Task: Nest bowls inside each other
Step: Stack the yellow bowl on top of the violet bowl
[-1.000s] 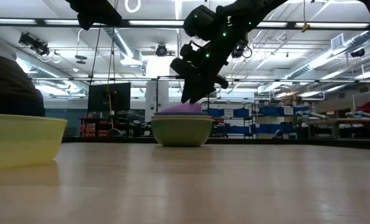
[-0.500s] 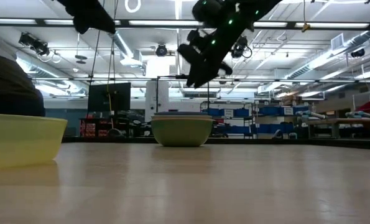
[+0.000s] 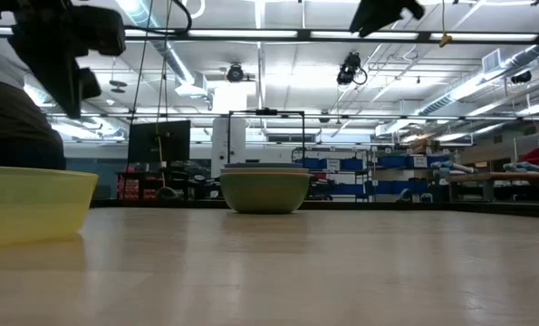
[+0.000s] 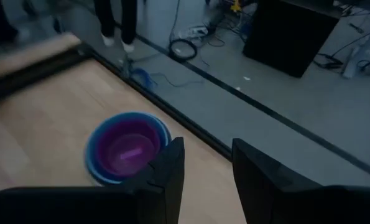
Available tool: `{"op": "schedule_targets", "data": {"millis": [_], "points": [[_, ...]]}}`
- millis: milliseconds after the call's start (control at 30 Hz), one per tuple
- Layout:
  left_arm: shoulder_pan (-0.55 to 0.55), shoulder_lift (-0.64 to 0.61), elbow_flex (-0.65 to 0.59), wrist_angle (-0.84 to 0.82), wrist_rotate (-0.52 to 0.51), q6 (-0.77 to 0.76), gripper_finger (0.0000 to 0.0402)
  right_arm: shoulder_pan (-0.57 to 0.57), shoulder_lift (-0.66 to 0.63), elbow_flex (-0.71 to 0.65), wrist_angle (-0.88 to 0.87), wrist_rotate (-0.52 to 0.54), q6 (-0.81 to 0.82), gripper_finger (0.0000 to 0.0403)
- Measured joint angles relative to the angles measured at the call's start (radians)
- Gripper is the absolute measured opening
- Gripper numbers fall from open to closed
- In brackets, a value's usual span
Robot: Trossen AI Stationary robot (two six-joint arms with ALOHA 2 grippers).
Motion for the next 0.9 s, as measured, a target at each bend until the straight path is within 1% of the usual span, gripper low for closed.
{"op": "schedule_targets", "data": {"millis": [100, 233, 367, 567, 733, 900], "points": [[-0.06, 0.047, -0.016, 0.048, -0.003, -0.12, 0.0113, 0.036, -0.061, 0.0, -0.056, 0.001, 0.053, 0.0121], [-0.126, 0.107, -0.018, 0.106, -0.028, -0.233, 0.0113, 0.074, -0.082, 0.0, -0.14, 0.0, 0.105, 0.0121], [-0.192, 0.171, -0.018, 0.135, -0.048, -0.333, 0.0113, 0.093, -0.054, 0.0, -0.188, 0.004, 0.115, 0.0121], [-0.281, 0.268, -0.018, 0.168, -0.114, -0.455, 0.0113, 0.105, 0.017, 0.0, -0.221, -0.005, 0.052, 0.0121], [-0.312, 0.351, -0.013, 0.184, -0.114, -0.602, 0.0113, 0.126, 0.061, 0.0, -0.269, -0.028, 0.043, 0.0118], [-0.331, 0.425, 0.067, 0.18, -0.094, -0.722, 0.0113, 0.148, 0.086, 0.0, -0.294, -0.033, 0.022, 0.0119]]}}
